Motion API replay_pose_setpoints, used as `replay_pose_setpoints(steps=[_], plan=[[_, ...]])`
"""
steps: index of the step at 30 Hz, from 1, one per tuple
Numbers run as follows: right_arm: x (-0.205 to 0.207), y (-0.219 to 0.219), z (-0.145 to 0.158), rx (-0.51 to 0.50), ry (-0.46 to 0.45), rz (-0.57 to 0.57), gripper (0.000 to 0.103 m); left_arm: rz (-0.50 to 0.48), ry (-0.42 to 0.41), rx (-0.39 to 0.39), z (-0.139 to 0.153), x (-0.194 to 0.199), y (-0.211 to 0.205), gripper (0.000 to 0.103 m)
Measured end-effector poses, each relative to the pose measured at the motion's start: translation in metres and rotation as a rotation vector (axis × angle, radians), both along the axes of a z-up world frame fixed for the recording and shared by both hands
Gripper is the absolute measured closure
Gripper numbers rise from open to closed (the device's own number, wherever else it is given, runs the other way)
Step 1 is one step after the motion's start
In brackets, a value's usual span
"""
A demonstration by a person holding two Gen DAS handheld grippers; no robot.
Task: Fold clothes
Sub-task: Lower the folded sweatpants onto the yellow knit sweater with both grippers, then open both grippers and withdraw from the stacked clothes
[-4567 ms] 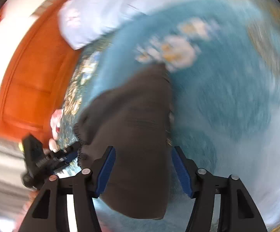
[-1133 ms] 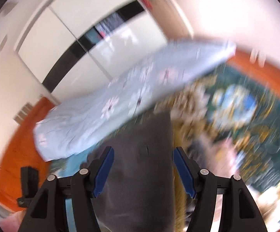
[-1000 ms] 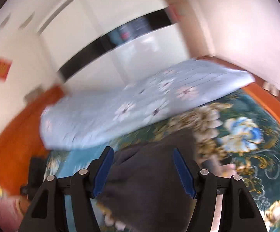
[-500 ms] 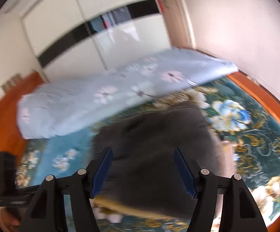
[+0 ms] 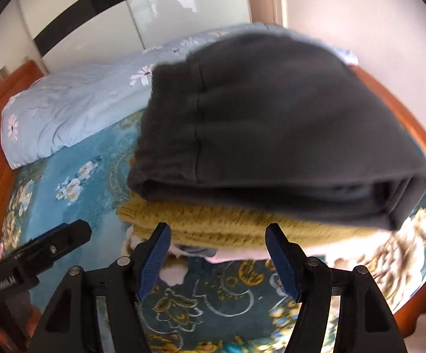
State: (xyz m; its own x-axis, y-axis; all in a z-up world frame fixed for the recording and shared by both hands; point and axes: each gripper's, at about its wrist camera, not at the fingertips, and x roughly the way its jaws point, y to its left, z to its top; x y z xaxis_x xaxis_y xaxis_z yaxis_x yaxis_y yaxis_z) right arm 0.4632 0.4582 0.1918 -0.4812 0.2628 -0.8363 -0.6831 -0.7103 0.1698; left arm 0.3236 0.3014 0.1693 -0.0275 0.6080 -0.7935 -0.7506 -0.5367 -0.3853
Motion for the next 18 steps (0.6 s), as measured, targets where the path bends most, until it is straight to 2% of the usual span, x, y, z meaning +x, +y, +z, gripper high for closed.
replay_pose_setpoints(steps=[5, 7, 9, 18], plan=[[-0.001, -0.005, -0.012, 0.02, 0.012, -0.015, 0.024, -0.029, 0.034, -0.007, -0.003, 0.011, 0.005, 0.011], [0.001, -0.004, -0.015, 0.032, 0.017, -0.034, 0.008, -0.035, 0.034, -0.006, -0.004, 0.013, 0.006, 0.011], [0.004, -0.002, -0.017, 0.041, 0.021, -0.058, 0.0, -0.034, 0.031, -0.012, -0.005, 0.014, 0.007, 0.009], [0.015, 0.004, -0.019, 0.08, 0.031, -0.102, 0.0, -0.057, 0.048, -0.043, -0.009, 0.025, 0.014, 0.007]])
